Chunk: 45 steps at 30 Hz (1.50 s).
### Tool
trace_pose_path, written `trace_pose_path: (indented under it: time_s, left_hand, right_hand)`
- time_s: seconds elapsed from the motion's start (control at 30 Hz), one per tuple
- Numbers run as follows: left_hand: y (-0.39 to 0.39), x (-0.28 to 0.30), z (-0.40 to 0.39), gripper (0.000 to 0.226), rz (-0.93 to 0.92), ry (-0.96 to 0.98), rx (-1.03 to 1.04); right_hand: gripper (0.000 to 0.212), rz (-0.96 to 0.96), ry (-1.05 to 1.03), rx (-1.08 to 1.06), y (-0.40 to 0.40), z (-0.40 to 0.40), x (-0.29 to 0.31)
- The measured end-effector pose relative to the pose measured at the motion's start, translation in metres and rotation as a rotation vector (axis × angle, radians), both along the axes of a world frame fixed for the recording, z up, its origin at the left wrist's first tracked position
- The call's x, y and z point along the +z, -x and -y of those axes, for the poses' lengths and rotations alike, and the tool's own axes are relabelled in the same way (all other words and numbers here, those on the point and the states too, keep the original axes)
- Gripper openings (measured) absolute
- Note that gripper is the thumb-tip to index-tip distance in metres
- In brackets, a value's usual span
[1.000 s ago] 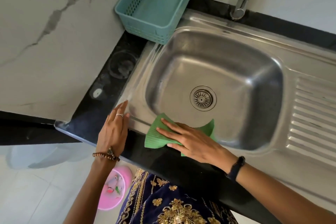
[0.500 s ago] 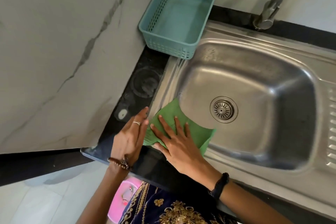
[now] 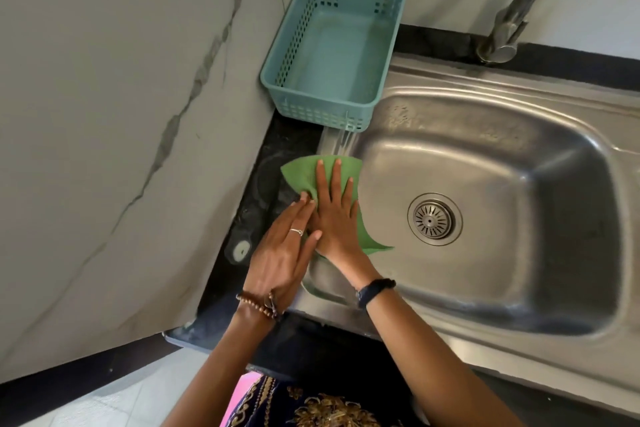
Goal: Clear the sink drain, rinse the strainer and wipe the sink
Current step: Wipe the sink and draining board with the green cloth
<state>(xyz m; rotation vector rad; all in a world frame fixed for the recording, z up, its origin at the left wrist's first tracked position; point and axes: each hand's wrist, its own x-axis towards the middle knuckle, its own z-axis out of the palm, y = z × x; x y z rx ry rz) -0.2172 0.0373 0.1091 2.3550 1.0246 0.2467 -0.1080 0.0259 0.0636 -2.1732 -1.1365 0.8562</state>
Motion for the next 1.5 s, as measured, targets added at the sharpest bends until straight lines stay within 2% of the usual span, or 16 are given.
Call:
trace_pose_path:
  time_s: [0.1, 0.3, 0.53, 0.7, 0.9, 0.97, 1.07, 1.17, 1.23, 1.33, 1.4, 1.5]
  left_hand:
    - [-0.008, -0.005, -0.007, 0.056, -0.018, 0.041, 0.001]
    - [-0.013, -0.007, -0.009, 0.064, -0.020, 0.066, -0.001]
    - [-0.011, -0.005, -0.009, 0.068, 0.007, 0.075, 0.017]
    - [-0.021, -0.006, -0.010, 0.068, 0.005, 0.046, 0.025]
    - [-0.038, -0.007, -0.008, 0.059, -0.016, 0.062, -0.015]
    - [-0.041, -0.006, -0.008, 0.059, -0.011, 0.063, -0.021]
    - [-0.048, -0.004, -0.006, 0.060, 0.007, 0.075, -0.016]
    - [-0.057, -0.002, -0.005, 0.059, 0.041, 0.090, -0.018]
    - [-0.063, -0.002, -0.006, 0.058, 0.091, 0.096, 0.002]
    - [-0.070, -0.001, -0.009, 0.064, 0.185, 0.160, 0.060]
    - [-0.072, -0.001, -0.011, 0.065, 0.214, 0.193, 0.080]
    - [-0.073, -0.004, -0.012, 0.063, 0.234, 0.215, 0.094]
  right_hand:
    - [0.058, -0.093, -0.065, -0.085, -0.015, -0.017, 0.003]
    - [0.057, -0.102, -0.143, -0.162, -0.032, -0.034, 0.003]
    - [0.058, -0.081, -0.284, -0.108, -0.026, -0.021, 0.000]
    - [0.057, -0.164, -0.324, -0.032, -0.023, 0.010, -0.013]
    - [0.052, -0.262, -0.395, -0.175, -0.045, -0.023, -0.010]
    - [0.049, -0.338, -0.456, -0.261, -0.048, -0.028, -0.010]
    - [0.045, -0.557, -0.543, -0.349, -0.045, -0.020, -0.009]
    - [0.047, -0.754, -0.511, -0.365, -0.031, 0.000, -0.012]
    - [0.056, -0.885, -0.474, -0.373, -0.019, 0.015, -0.010]
    - [0.074, -1.193, -0.435, -0.477, -0.004, 0.023, -0.008]
    - [0.075, -1.196, -0.401, -0.520, -0.003, 0.019, -0.011]
    - [0.051, -1.235, -0.368, -0.537, -0.017, 0.010, -0.021]
